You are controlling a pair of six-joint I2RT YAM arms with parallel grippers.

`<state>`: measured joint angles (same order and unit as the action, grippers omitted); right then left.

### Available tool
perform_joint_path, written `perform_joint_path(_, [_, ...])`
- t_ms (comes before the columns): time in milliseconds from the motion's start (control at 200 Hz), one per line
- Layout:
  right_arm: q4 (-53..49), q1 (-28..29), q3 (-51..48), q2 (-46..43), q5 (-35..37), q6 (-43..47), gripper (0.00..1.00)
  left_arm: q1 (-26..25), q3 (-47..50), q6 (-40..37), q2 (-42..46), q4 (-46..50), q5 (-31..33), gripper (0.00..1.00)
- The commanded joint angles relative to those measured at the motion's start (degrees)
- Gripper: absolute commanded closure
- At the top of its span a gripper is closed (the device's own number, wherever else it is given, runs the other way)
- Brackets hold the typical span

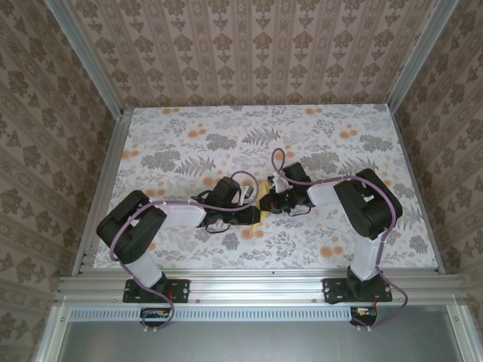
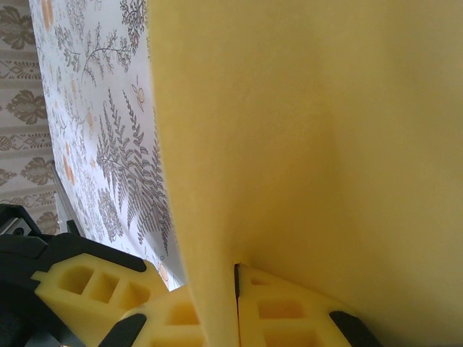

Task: Fold a paper plane with a square sheet of paper (pick it up from the middle)
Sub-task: Fold the wing for the fifth time at the center of the table.

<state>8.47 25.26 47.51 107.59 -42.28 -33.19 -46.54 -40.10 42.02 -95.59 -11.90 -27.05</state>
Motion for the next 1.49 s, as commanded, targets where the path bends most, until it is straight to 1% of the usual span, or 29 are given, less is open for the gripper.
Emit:
perform_joint_path(0, [-2.4, -0.5, -0.9, 3.0, 4.3, 0.7, 0.92, -0.5, -0.3, -1.1, -1.3, 0.7, -0.6, 0.7])
perform_joint_path(230, [-2.3, -0.5, -0.9, 3.2, 4.1, 0.5, 0.92, -0.5, -0.8, -1.4, -1.9, 0.7, -0.9, 0.7])
perform_joint_path(505, [-2.2, -0.5, -0.9, 3.5, 4.3, 0.3, 0.92, -0.7, -1.2, -2.0, -2.1, 2.0, 0.1, 0.7])
perform_joint_path(890, [-2.4, -0.5, -0.8, 3.6, 4.6, 0.2, 0.92, -0.7, -2.3, -4.0, -1.7, 6.6, 2.3, 0.7])
perform_joint_path(1190, [-2.7, -0.4, -0.6, 3.9, 4.8, 0.1, 0.91, -0.9, -3.6, -5.9, -1.3, 11.1, 5.2, 0.72])
perform_joint_path(1325, [-2.8, -0.5, -0.6, 3.9, 4.9, 0.1, 0.92, -1.5, -3.6, -6.1, 0.1, 11.1, 5.4, 0.72])
perform_joint_path(1395, [-2.7, -0.5, -0.7, 3.8, 5.0, 0.0, 0.91, -2.4, -3.6, -6.4, 1.7, 11.7, 6.8, 0.73])
perform_joint_path(1490, [-2.8, -0.4, -0.7, 3.9, 5.0, -0.1, 0.92, -4.6, -3.9, -7.3, 4.0, 14.5, 11.7, 0.73])
